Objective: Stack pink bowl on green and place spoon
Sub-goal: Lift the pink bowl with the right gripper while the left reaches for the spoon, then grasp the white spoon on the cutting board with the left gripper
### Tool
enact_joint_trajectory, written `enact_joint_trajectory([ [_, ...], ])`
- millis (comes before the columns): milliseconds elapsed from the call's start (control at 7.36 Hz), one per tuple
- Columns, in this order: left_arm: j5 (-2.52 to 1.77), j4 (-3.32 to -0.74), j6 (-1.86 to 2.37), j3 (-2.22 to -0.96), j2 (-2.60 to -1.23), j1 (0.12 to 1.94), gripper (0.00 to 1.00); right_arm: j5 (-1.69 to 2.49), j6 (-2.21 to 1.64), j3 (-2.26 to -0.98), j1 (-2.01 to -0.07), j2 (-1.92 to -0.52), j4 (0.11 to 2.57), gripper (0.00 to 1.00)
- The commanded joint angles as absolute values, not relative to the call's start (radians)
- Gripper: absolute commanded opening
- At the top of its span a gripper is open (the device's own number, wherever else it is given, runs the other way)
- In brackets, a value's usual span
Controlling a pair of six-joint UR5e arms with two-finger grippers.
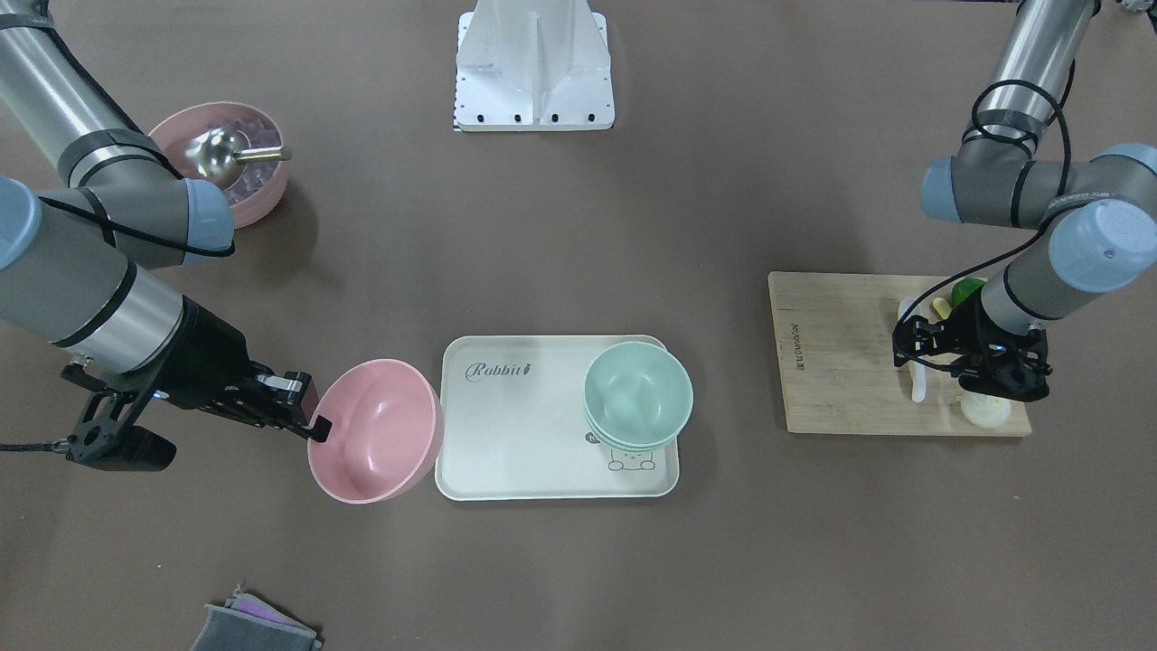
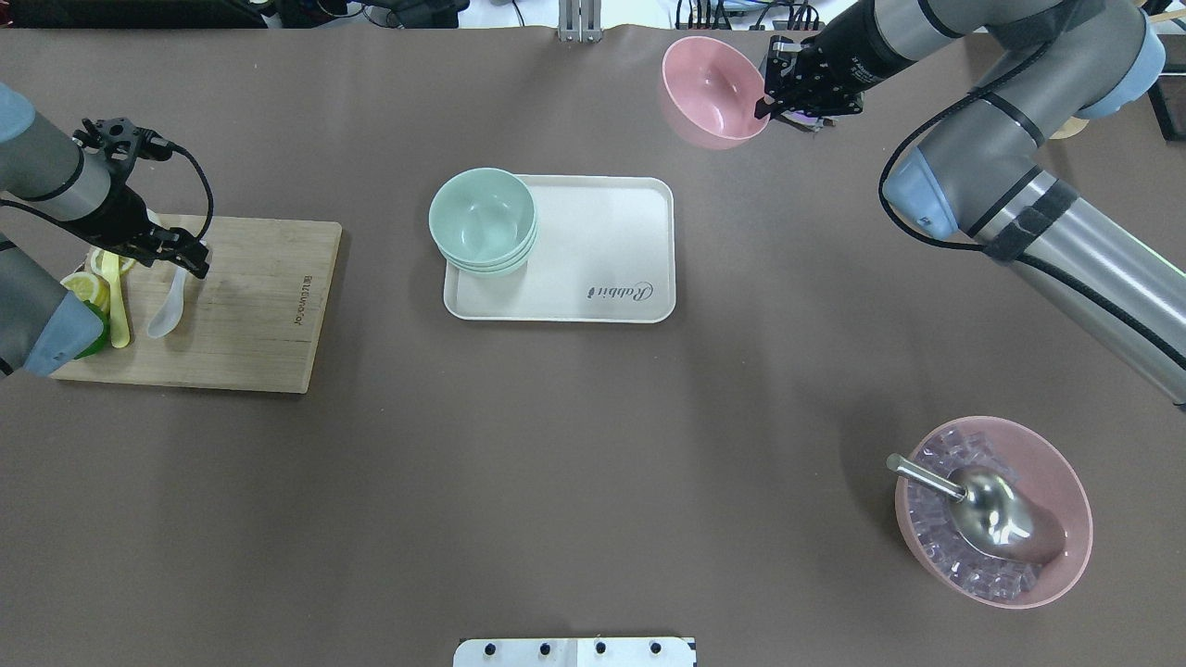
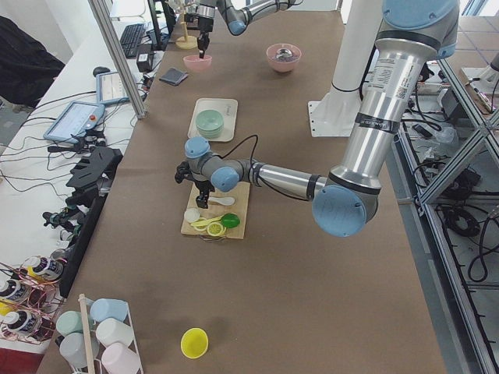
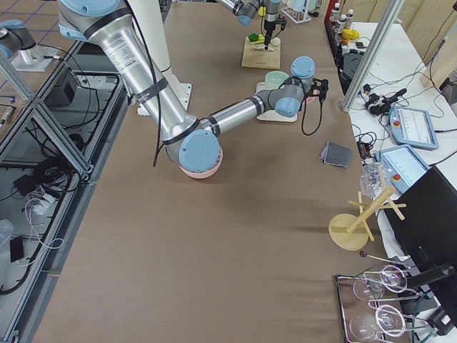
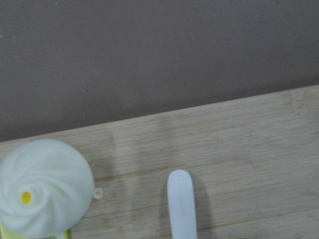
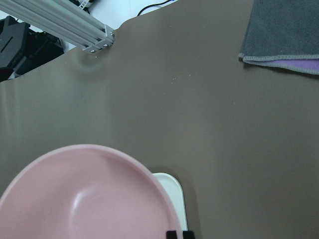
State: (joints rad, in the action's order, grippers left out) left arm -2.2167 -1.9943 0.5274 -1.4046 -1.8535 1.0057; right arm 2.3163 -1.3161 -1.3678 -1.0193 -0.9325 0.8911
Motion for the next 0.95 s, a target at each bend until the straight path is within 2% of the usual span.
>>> enact_joint_trajectory([
  [0, -2.215, -1.997, 0.541, -1.411, -1.853, 1.005, 0.58, 2.316, -1.324, -1.368, -1.019, -0.927, 0.891, 0.0],
  [136, -2.215, -1.997, 0.541, -1.411, -1.853, 1.005, 0.43, 2.316, -1.324, -1.368, -1.019, -0.927, 0.891, 0.0],
  [272, -2.215, -1.996, 0.54, -1.402, -1.855, 1.002, 0.38, 2.316, -1.324, -1.368, -1.017, -0.928, 0.891, 0.0],
  [815, -2.215, -1.994, 0.541, -1.408, -1.855, 0.991, 0.38, 2.316, -1.324, -1.367, -1.015, -0.93, 0.89, 0.0],
])
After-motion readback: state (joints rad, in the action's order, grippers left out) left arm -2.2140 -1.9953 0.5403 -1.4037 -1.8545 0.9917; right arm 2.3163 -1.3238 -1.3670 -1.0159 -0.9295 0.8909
